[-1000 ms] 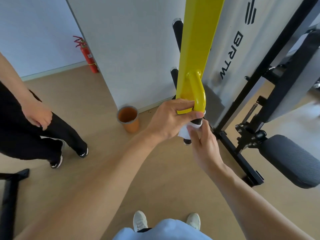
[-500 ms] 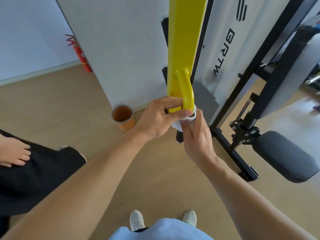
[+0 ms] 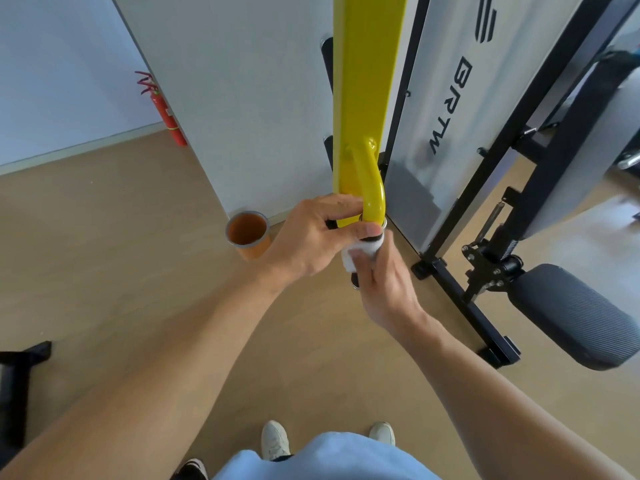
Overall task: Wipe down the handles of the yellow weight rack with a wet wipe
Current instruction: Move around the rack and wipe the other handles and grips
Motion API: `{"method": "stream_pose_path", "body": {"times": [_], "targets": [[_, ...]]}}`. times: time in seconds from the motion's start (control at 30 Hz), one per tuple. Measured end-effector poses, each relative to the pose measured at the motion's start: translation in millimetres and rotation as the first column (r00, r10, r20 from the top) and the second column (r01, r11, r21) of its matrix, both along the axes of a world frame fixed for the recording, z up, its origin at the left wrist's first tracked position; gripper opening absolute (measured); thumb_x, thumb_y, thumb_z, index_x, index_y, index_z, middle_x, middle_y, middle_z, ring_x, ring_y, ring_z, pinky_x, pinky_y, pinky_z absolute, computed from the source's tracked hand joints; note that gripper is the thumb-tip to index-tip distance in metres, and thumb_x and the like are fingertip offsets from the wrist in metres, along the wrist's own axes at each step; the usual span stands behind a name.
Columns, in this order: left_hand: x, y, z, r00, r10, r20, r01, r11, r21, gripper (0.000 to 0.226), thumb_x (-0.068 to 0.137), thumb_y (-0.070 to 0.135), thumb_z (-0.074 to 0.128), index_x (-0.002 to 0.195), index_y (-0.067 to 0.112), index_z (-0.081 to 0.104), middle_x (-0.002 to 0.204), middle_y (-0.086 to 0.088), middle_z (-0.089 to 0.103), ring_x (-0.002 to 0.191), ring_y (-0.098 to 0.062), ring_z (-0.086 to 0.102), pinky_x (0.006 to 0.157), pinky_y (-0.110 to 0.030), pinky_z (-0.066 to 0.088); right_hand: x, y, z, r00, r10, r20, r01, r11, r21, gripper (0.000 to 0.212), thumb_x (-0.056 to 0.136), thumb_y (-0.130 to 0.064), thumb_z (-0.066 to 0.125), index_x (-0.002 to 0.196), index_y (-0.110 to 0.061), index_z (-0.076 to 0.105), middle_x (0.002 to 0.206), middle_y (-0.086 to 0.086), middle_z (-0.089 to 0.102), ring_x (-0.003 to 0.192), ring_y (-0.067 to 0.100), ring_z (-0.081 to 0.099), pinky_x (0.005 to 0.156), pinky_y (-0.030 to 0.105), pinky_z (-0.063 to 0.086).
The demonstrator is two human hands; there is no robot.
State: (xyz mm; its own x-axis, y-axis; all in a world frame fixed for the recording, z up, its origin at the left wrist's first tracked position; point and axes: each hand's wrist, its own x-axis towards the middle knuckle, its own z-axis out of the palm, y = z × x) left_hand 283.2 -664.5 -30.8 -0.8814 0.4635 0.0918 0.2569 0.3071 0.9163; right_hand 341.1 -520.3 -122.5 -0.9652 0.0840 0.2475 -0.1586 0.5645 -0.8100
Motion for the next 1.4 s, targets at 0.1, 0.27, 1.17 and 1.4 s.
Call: {"method": "stream_pose_path", "body": {"times": [0.1,0.27,1.17,1.4], "targets": [[-1.7,-0.3,0.1,1.000,0.008,-0.015,-0.009,0.999,-0.033,0.030,0.085,0.033,0.076,0.112,0.021,0.078,0.127,0.008,0.069,0.118,-0.008,0.062,0.096,-0.008,0.046,7.6,3.1,-31.6,0.967,0.006,0.253,-0.055,0.980,0.189,0.015,0.099,-0.034,0.048,0.109,-0.025,0.040,0.097,0.003,0.059,0.088,0.025,0.059,0.076,0.042,0.052],[-3.5,-0.1,1.0,1.000,-0.018,-0.008,0.018,1.000,-0.005,0.024,0.085,0.030,0.077,0.108,0.023,0.079,0.123,0.008,0.071,0.113,-0.009,0.065,0.097,-0.020,0.051,-0.9,-2.2,11.5,0.996,-0.008,-0.088,0.005,0.999,-0.039,0.018,0.102,-0.020,0.048,0.106,-0.035,0.039,0.093,0.003,0.059,0.078,0.023,0.060,0.066,0.035,0.049],[2.2,-33.4,-25.8,0.973,0.121,0.195,-0.149,0.980,0.130,0.033,0.090,0.039,0.069,0.122,0.032,0.072,0.123,0.019,0.070,0.120,0.007,0.059,0.107,-0.021,0.042,26.0,-44.9,22.9,0.816,0.125,0.564,0.068,0.949,-0.308,0.035,0.094,-0.020,0.059,0.059,-0.021,0.061,0.050,-0.012,0.054,0.048,0.004,0.045,0.047,0.015,0.032],[-49.9,-124.9,-68.6,0.882,0.320,0.345,-0.392,0.905,0.163,0.021,0.088,0.035,0.072,0.108,0.033,0.077,0.104,0.018,0.077,0.102,0.001,0.069,0.091,-0.025,0.053,-37.3,-140.6,52.5,0.794,0.193,0.576,0.322,0.671,-0.668,0.013,0.099,-0.023,0.061,0.107,-0.020,0.071,0.100,0.002,0.077,0.096,0.021,0.073,0.077,0.037,0.062]]}}
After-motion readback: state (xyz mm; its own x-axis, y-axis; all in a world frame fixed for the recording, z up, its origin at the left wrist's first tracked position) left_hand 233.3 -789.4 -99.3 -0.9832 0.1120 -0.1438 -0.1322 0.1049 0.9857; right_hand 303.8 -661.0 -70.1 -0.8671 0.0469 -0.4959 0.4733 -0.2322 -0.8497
